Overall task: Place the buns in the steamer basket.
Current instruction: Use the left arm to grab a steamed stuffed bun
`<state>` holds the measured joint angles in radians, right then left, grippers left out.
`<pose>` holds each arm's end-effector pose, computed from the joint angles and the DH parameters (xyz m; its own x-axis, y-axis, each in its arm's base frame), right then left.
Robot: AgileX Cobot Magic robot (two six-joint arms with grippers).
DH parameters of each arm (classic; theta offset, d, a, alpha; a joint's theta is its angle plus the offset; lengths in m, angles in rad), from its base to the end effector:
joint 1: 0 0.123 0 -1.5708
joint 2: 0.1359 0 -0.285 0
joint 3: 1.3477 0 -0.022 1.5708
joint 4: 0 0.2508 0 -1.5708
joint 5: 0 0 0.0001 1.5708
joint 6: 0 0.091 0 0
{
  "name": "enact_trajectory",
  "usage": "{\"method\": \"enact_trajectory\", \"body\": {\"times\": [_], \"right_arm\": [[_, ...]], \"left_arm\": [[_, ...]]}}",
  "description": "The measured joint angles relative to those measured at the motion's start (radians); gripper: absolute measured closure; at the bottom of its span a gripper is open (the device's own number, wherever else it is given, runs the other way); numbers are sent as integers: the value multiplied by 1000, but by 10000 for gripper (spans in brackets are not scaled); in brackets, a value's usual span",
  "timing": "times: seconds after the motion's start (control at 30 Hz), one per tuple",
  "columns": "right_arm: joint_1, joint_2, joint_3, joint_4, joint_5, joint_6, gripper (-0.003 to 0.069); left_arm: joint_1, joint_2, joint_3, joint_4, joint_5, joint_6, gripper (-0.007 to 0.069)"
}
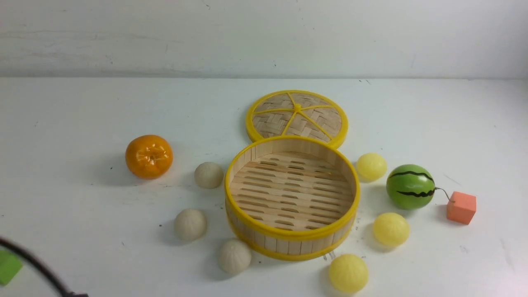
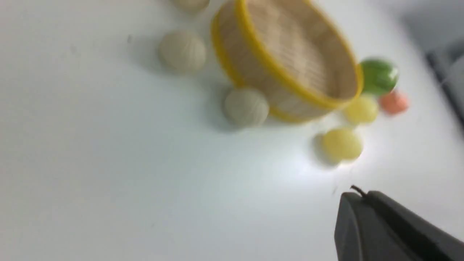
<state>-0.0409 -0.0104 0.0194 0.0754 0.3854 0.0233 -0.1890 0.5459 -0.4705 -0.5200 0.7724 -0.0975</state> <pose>0.0523 0.0004 0.1727 -0.2986 0.1053 -0.9486 0.0419 0.9944 0.0972 0.0874 -0.0489 0.2732 -0.7579 -0.3016 -0.5784 0.0955 0.8258 -0.5558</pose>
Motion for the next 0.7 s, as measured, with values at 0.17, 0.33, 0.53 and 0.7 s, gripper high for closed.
{"method": "enact_trajectory", "body": {"times": [0.17, 0.33, 0.53, 0.7], "right_arm": [[0, 0, 0, 0, 0, 0, 419], [0, 0, 0, 0, 0, 0, 419], [0, 0, 0, -2, 0, 0, 419], [0, 0, 0, -1, 0, 0, 419]], "left_arm": [[0, 382, -116, 4, 43, 183, 638], [-68, 698, -264, 23, 9, 237, 638], [-289, 914, -483, 230, 54, 69, 638], [-283, 1015, -637, 468, 99, -65, 638]]}}
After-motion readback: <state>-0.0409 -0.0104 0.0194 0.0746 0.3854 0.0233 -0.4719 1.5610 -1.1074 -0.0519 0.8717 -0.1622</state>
